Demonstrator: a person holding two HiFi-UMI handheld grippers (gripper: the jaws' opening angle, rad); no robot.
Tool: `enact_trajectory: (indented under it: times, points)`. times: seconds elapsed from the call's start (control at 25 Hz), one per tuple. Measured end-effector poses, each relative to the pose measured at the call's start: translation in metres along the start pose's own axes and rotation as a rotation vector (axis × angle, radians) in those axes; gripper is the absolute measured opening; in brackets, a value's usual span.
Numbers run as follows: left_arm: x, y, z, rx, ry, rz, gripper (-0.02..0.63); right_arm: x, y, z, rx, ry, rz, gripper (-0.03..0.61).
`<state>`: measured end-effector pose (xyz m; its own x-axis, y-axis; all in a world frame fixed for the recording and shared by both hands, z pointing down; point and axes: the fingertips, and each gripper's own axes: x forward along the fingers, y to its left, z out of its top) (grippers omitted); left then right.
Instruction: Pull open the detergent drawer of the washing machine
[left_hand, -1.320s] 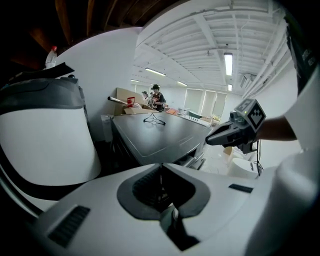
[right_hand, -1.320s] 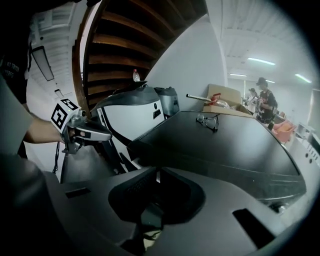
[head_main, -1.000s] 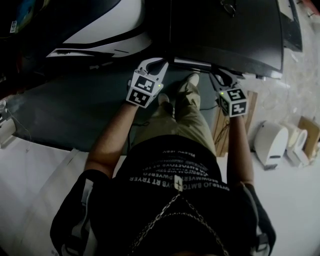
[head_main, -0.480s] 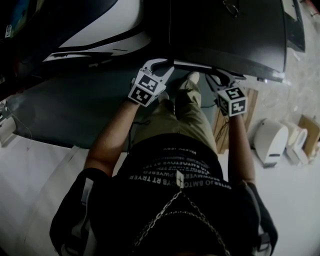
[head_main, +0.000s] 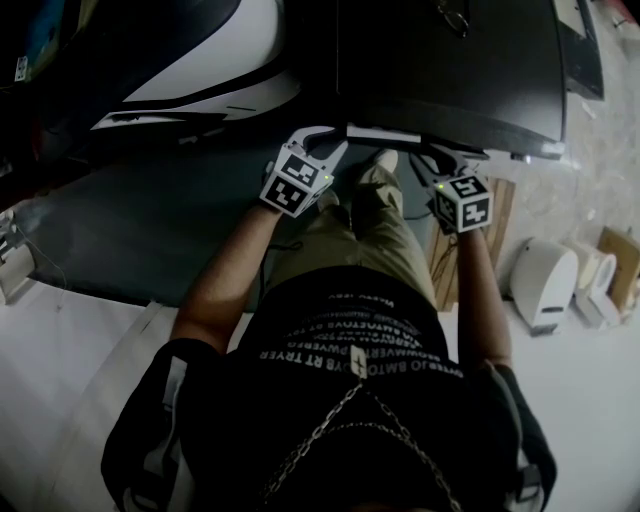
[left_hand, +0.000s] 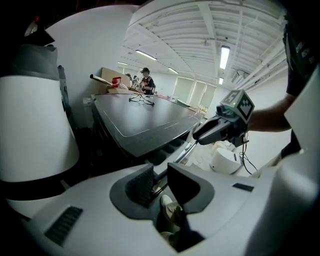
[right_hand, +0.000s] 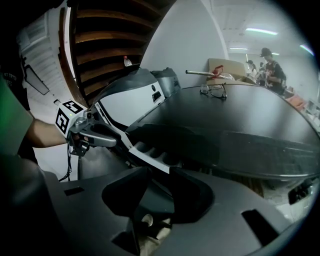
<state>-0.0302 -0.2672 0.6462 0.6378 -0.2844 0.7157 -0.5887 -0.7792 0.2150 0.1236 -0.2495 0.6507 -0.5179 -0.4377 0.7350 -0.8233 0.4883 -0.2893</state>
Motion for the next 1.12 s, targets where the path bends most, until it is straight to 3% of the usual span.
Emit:
enact_trajectory:
  times: [1.12]
  points:
    - [-0.02, -0.053, -0.043, 0.067, 0.071, -0.068, 0.075, -0.026, 0.036, -0.055, 0.032, 0.024, -0.011, 0.118]
